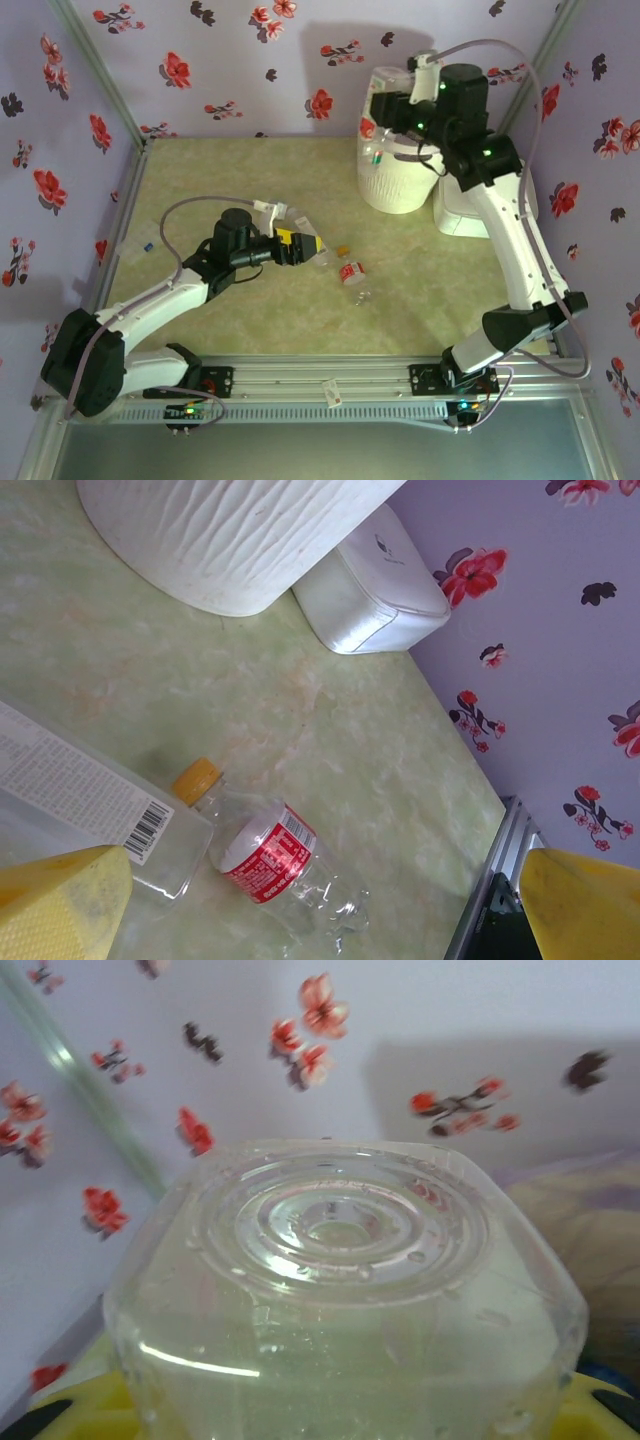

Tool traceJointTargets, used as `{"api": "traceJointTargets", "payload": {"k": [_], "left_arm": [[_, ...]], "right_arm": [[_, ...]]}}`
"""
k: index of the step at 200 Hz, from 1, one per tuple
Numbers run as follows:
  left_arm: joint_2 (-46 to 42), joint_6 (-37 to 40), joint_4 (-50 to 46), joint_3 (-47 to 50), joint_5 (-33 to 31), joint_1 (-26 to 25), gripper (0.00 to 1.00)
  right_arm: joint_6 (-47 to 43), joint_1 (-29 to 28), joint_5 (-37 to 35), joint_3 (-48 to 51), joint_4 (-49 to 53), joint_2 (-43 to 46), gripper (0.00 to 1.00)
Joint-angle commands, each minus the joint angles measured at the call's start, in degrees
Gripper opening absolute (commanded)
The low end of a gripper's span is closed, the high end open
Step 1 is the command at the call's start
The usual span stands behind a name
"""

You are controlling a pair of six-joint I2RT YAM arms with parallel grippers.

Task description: Put the plastic bottles in the bin

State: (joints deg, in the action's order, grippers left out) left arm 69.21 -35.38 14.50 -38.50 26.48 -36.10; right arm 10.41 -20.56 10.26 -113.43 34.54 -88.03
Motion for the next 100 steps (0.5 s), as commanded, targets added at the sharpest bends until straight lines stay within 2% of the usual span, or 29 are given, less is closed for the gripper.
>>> {"api": "traceJointTargets", "payload": {"k": [1, 30, 51, 100], "left_arm": [[-0.76, 0.48, -0.26, 0.61, -0.99, 0.24, 1.0], [-0.82, 0.4, -0.83, 0.7, -1.19, 0.4, 1.0], [-1.05, 0.36, -1.31, 0.7, -1.31, 0.41, 1.0], [-3.23, 0.69, -3.81, 0.83, -2.83, 0.53, 1.0]], "right_arm": [[-3.19, 3.07, -5.36, -4.95, 1.92, -0.5, 0.31], [-3.49, 7.55, -8.44, -8.84, 1.84, -2.63, 0.21], [-4.11, 10.15, -10.51, -11.56, 2.61, -4.96, 0.18], [-9.31, 11.11, -18.21, -17.67, 5.64, -11.91, 0.15]]}}
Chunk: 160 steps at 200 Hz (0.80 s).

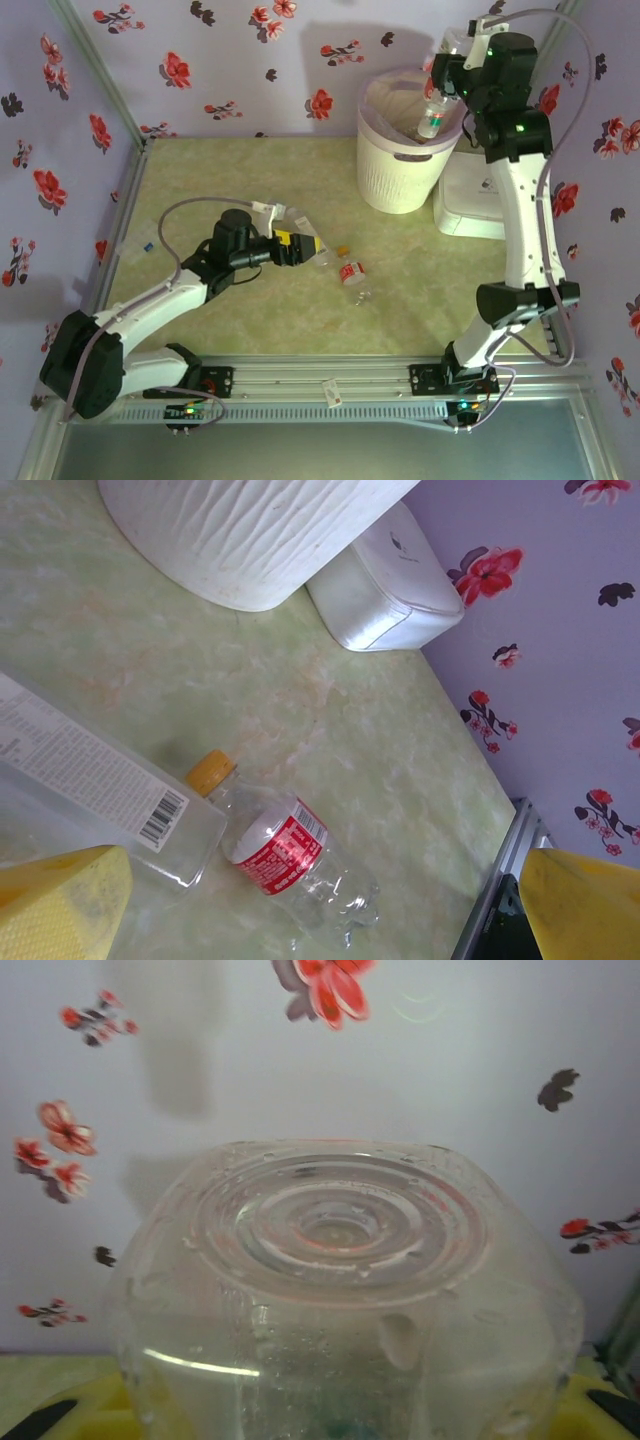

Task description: Put the plastic bottles in the bin

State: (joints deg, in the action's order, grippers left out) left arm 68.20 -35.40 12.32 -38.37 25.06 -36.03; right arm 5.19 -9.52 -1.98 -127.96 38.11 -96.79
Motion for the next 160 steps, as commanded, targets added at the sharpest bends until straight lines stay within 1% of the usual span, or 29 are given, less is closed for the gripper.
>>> {"api": "traceJointTargets", "payload": {"k": [1, 37, 72, 105, 160], "left_arm": [[-2.3, 0.7, -1.65, 0.72, -1.46, 0.45, 1.0], [-3.73, 1.03, -3.16, 1.0, -2.03, 0.52, 1.0], [-4.88, 0.83, -3.85, 1.67, -2.65, 0.61, 1.0], [-5.64, 0.9, -4.65, 1.85, -3.01, 0.61, 1.0], [-6.15, 0.86, -5.24, 2.16, -3.37, 0.7, 1.0]], "right_arm": [[-4.2, 0.05, -6.21, -3.2, 2.07, -3.32, 0.15], [-6.36, 0.39, -9.37, -9.4, 5.45, -10.0, 0.13], [-7.42, 0.42, -9.85, -15.0, 9.6, -16.5, 0.14], [-7.98, 0.38, -9.6, -17.09, 11.51, -21.09, 0.14], [-8.68, 0.42, -9.4, -17.64, 13.56, -25.82, 0.16]]}}
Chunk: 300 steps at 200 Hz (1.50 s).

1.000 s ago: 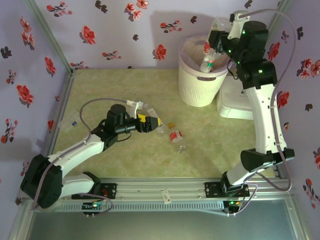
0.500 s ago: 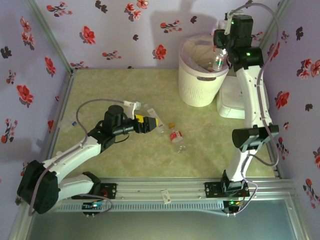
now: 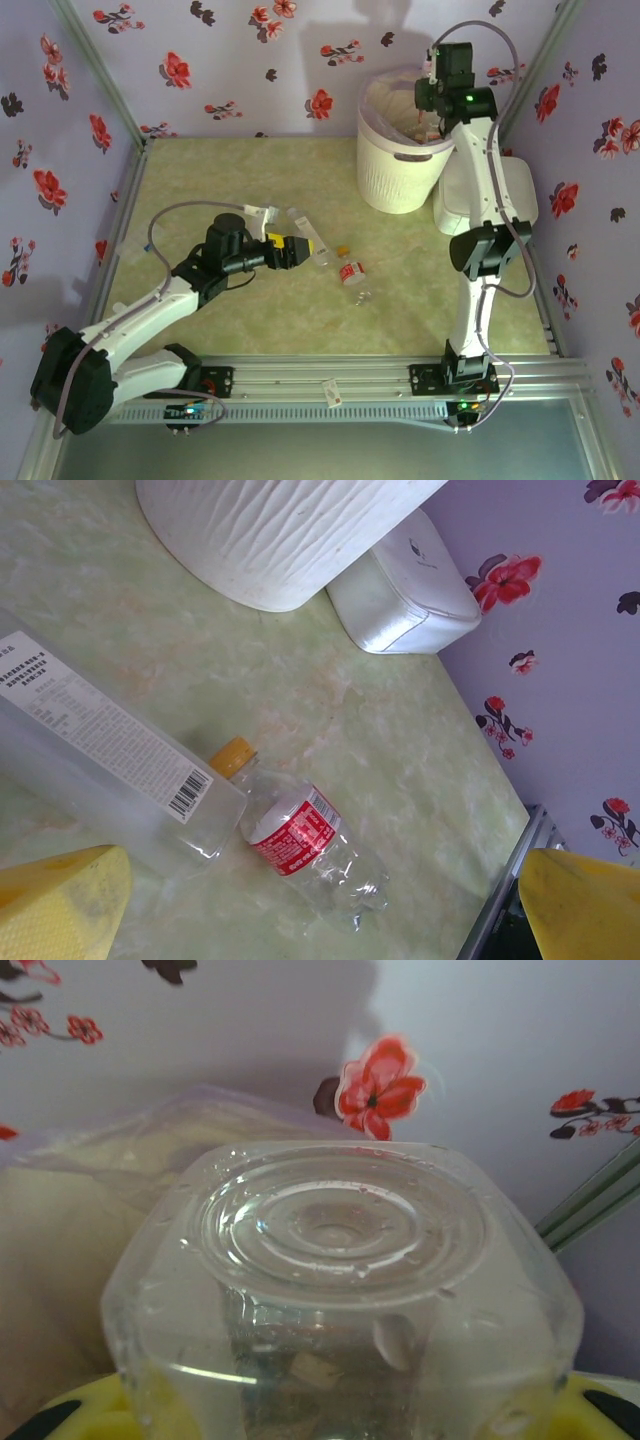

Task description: Put the plastic bottles in the bin

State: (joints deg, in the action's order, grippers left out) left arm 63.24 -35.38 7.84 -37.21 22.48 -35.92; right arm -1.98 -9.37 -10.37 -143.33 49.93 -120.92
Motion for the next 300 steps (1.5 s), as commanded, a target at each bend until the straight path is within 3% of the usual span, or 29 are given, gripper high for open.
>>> {"api": "traceJointTargets", "payload": {"k": [1, 201, 239, 300], "left_arm": [[-1.19, 0.83, -0.78, 1.05, -0.78, 0.59, 1.0], [-1.28, 0.36, -2.89, 0.65, -1.83, 0.75, 1.0], [-1.19, 0.24, -3.35, 0.68, -2.25, 0.85, 1.0], [1.73, -2.86, -2.4, 0.79, -4.56, 0.85, 1.0]], "right_arm": [[-1.52, 0.25, -1.03, -2.29, 1.78, -1.78, 0.16], [-0.31, 0.3, 4.09, 0.06, 4.01, -14.82, 0.28], [0.13, 0.23, 4.49, -1.13, 3.95, -12.38, 0.49], [0.36, 0.23, 6.06, -1.02, 3.1, -3.27, 0.67]]}}
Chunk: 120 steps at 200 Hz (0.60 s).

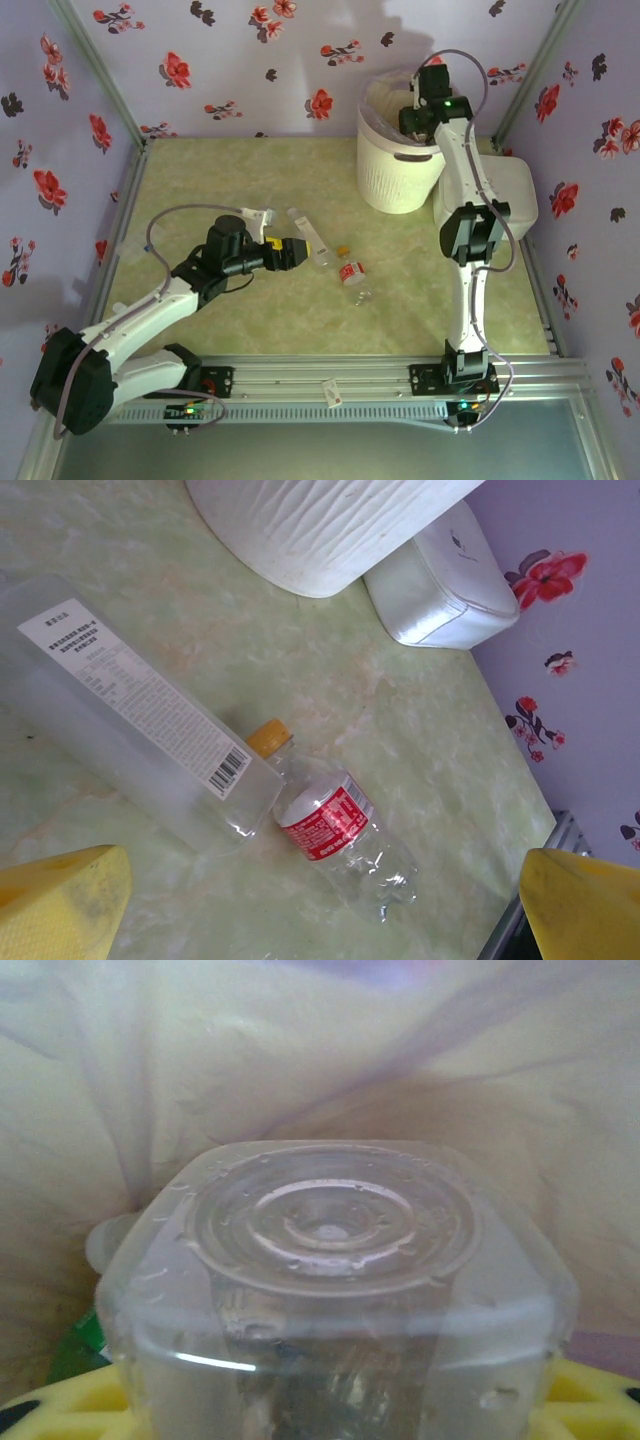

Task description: Put the plastic bottles in the bin

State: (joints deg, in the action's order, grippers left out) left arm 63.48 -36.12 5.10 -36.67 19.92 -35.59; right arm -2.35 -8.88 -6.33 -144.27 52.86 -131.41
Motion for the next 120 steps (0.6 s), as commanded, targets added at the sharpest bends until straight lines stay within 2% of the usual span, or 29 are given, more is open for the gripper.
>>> {"api": "traceJointTargets", "payload": {"k": [1, 30, 55, 71, 89, 120], "left_arm": [[1.52, -2.25, 0.34, 0.26, -2.09, 0.52, 1.0], [3.1, -6.58, -0.09, -0.07, -5.61, 0.49, 1.0], [4.27, -14.33, 0.23, -0.11, -9.75, 0.51, 1.0], [5.95, -20.73, -4.02, -1.87, -13.38, 0.53, 1.0], [8.47, -25.42, -7.65, -4.36, -13.75, 0.2, 1.0], [11.99, -29.71, -15.7, -9.88, -19.12, -1.7, 0.99]], "right_arm": [[0.75, -0.26, 2.02, -0.06, 0.15, 7.44, 0.67], [0.75, -0.19, 2.18, 1.33, 0.36, 12.1, 0.77], [0.85, -0.19, 2.61, 4.57, 0.05, 16.98, 0.83], [1.26, -0.25, 3.05, 7.4, -0.29, 20.47, 0.86], [1.97, -0.27, 3.75, 11.4, -0.75, 24.73, 0.87], [3.09, -0.43, 4.66, 21.78, -4.14, 33.95, 0.88]]}}
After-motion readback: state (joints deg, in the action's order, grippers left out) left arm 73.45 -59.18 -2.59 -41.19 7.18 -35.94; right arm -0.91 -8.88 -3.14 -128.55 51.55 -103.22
